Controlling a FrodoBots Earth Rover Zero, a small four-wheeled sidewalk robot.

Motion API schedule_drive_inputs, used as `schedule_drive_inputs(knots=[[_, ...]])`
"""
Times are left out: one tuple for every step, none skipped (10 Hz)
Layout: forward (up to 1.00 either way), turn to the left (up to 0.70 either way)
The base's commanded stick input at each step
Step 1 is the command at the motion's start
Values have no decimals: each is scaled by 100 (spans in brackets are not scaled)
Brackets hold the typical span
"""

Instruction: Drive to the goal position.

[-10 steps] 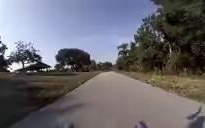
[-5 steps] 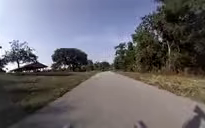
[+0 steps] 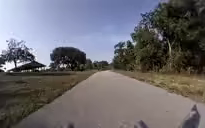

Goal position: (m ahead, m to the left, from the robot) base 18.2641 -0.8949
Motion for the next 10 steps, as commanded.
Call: schedule_drive_inputs(knots=[[100,-1],[100,0],[100,-2],[100,-4],[100,-6],[100,0],[100,0],[100,0],[100,0],[100,0]])
